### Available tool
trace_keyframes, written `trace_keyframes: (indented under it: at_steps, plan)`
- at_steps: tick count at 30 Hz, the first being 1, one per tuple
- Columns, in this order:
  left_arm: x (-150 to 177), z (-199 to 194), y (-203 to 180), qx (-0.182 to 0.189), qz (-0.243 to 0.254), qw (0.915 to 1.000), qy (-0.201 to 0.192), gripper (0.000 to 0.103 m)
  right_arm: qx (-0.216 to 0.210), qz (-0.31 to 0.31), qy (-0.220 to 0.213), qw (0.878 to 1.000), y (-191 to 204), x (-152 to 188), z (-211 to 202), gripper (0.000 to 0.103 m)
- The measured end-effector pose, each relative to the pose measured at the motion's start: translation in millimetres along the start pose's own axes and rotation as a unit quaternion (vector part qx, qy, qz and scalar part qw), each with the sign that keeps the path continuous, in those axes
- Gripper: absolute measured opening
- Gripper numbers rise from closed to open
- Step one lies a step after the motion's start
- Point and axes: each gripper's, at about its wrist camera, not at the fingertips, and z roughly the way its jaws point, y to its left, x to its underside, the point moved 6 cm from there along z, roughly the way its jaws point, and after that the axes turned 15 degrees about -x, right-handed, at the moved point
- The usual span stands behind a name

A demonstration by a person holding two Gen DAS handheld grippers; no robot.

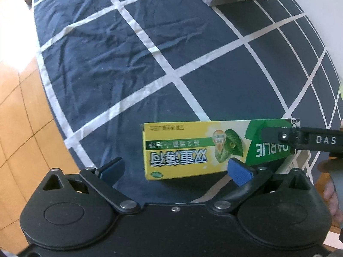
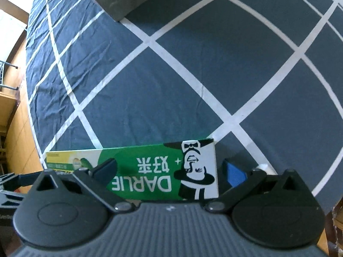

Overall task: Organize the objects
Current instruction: 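Grasp the DARLIE toothpaste box with the left gripper while the right gripper grasps its end, then lift the toothpaste box with both grippers and carry it over the cardboard box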

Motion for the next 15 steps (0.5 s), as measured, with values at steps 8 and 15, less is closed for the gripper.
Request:
trace_keyframes:
  at_steps: [8,15]
  plan:
    - [-9,10,-11,0.015,-0.001,0.9998,0.009,0.103,-0.023,0.0,0.017,1.0,1,-7,7,0.103]
    - [-15,15,-13,0.01,-0.011,0.9997,0.017,0.103,-0.025,0.002,0.019,1.0,0,-8,7,0.103]
